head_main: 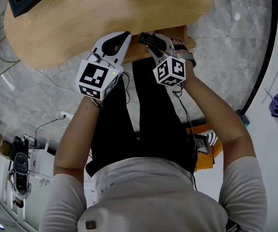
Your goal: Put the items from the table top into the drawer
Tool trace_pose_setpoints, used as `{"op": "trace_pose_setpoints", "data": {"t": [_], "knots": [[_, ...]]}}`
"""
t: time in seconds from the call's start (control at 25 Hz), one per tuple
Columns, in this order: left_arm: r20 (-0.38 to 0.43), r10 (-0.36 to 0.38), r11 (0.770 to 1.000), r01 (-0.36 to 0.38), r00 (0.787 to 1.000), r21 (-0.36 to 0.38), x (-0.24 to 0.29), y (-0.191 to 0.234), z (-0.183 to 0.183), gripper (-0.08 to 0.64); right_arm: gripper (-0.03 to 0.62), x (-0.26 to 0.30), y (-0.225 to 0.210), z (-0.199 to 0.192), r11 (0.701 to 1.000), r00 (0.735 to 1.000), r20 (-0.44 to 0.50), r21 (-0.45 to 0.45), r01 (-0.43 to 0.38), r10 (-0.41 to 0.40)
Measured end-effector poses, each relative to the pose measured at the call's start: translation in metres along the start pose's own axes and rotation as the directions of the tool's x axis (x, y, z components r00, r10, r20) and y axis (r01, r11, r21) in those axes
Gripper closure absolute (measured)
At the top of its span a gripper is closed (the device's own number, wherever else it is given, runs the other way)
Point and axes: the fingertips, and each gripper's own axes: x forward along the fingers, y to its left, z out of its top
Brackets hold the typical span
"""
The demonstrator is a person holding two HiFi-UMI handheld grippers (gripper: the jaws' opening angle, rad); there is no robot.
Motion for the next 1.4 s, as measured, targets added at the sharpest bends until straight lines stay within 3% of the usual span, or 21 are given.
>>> {"op": "trace_pose_setpoints", "data": {"t": [0.44,0.92,1.4], "knots": [[-0.019,0.017,0.999,-0.018,1.000,-0.032,0.011,0.003,-0.044,0.551,0.360,0.039,0.028,-0.021,0.992,0.997,-0.022,-0.104,-0.070,0.068],[-0.019,0.037,0.998,-0.037,0.999,-0.049,0.006,0.017,-0.064,0.551,0.357,0.079,0.037,-0.038,0.988,0.992,-0.094,-0.114,-0.100,0.089],[-0.019,0.039,0.998,-0.039,0.999,-0.046,0.001,0.021,-0.062,0.550,0.345,0.081,0.035,-0.036,0.991,0.991,-0.095,-0.090,-0.098,0.089]]}}
